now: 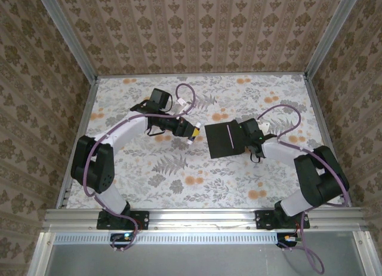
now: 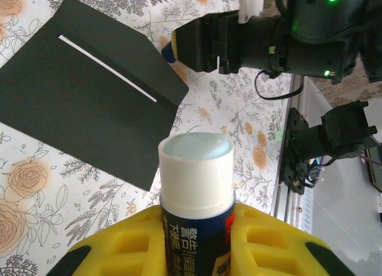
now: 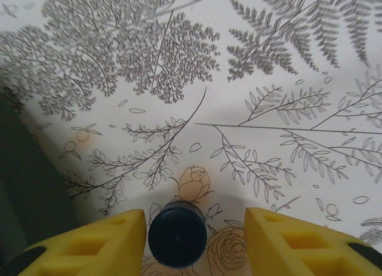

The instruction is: Place the letter into the envelope and seal it

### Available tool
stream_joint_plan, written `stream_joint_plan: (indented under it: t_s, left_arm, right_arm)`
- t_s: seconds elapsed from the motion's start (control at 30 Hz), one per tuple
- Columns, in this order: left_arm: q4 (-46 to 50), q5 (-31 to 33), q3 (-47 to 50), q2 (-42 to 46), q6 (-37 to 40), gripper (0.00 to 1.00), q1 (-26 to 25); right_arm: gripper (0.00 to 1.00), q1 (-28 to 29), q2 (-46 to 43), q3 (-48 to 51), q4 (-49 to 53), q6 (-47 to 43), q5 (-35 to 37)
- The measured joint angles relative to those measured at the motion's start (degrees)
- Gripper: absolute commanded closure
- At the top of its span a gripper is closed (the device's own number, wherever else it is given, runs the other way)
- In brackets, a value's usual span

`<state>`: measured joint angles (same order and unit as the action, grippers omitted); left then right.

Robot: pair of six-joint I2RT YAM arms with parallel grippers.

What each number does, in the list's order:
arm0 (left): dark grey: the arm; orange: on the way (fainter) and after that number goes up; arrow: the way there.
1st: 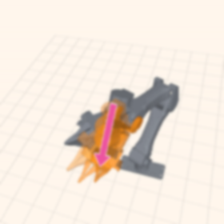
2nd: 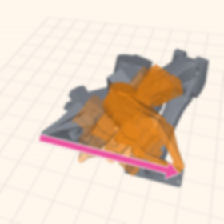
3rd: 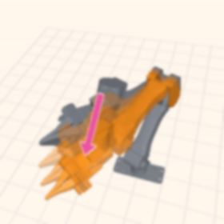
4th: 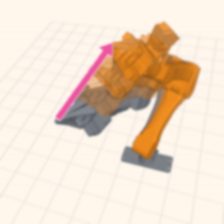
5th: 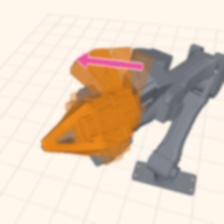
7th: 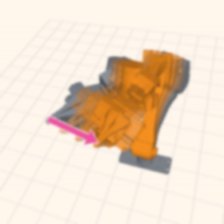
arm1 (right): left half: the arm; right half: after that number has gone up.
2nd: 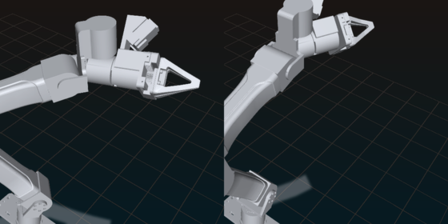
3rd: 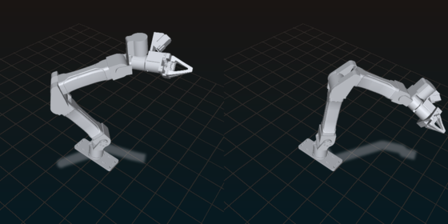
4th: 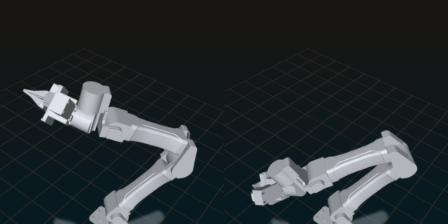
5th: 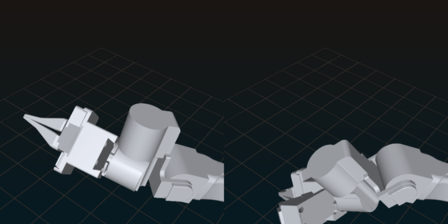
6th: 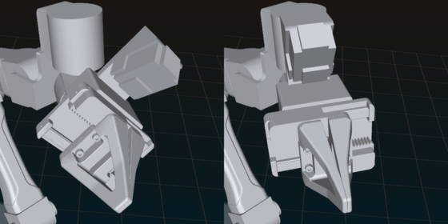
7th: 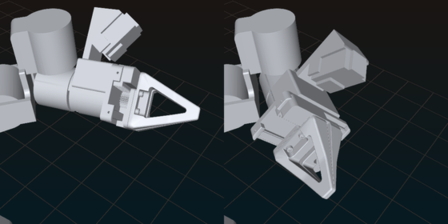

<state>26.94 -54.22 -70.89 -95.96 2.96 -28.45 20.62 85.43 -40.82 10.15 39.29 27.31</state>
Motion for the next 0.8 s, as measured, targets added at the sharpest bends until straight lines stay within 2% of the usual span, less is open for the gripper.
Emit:
stream_joint_plan:
  t_s: [0.17,0.47,0.53,0.63,0.8]
  left_arm:
    - [-0.46,0.22,0.02,0.02,-0.90,0.90,-0.02]
    - [-3.89,5.38,0.79,3.13,-7.28,0.93,-0.02]
    - [-4.50,8.70,0.59,4.61,-10.08,0.94,-0.02]
    - [-3.52,15.98,-0.83,5.62,-14.14,0.94,-0.42]
    - [-1.18,30.93,-2.08,6.97,-19.52,0.95,-3.17]
  right_arm:
    - [0.39,-1.14,-6.64,-0.37,2.14,0.07,-0.28]
    - [0.08,-5.44,-12.90,-5.77,6.75,-1.05,-7.85]
    - [0.02,-6.10,-13.09,-7.50,7.30,-1.68,-10.97]
    - [0.00,-6.88,-13.11,-9.35,6.69,-2.95,-17.14]
    - [0.00,-7.87,-11.23,-13.29,4.17,-4.81,-34.01]
